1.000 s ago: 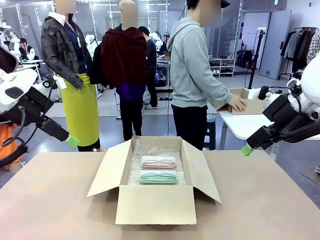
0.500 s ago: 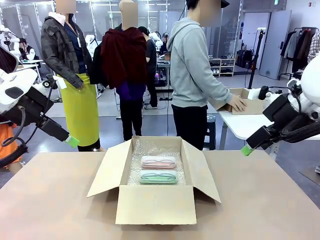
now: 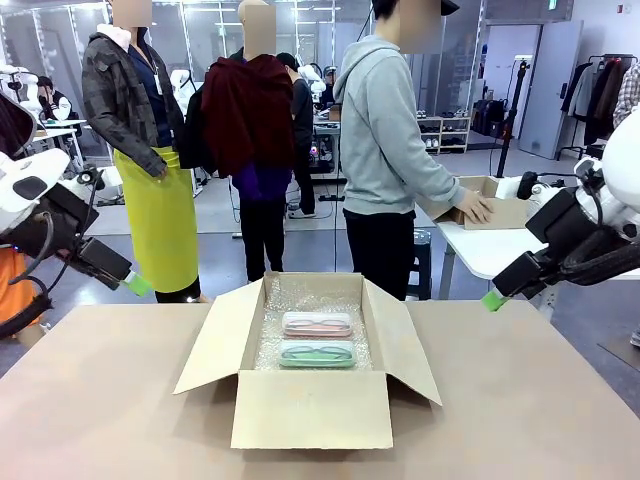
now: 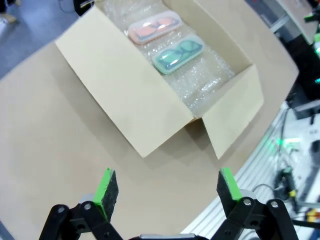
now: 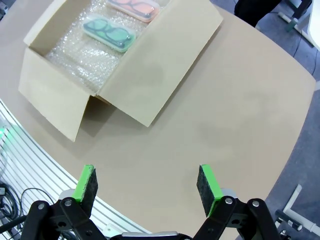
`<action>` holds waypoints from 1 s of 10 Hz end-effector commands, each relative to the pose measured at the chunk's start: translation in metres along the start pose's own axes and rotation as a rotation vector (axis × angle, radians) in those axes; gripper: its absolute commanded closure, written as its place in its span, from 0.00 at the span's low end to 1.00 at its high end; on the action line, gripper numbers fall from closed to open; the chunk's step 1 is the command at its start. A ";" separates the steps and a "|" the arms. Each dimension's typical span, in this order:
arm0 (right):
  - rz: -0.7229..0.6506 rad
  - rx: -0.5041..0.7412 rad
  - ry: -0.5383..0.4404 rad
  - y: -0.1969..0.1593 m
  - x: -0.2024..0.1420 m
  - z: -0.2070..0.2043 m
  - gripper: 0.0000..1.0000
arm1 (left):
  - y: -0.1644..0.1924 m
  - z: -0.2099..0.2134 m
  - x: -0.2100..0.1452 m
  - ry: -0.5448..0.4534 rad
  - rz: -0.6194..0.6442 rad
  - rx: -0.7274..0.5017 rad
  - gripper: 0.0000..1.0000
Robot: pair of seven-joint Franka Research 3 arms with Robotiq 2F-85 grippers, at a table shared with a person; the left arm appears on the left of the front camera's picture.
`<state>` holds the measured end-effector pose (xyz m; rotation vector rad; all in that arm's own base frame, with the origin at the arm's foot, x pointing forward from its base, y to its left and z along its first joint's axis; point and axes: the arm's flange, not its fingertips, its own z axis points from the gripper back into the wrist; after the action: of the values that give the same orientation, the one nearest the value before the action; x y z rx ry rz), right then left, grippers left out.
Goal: Pack the glasses set securely to prepare it for shipping.
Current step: Position the Package Box on the left side of the table.
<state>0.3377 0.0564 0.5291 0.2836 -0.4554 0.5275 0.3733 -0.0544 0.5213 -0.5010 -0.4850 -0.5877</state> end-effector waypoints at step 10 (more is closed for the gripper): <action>0.000 -0.002 0.002 0.001 -0.001 0.002 0.00 | 0.191 -0.169 -0.023 -0.029 0.540 -0.541 0.00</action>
<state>0.3374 0.0560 0.5299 0.2862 -0.4577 0.5281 0.5051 -0.0073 0.3269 -1.0378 -0.2250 -0.1816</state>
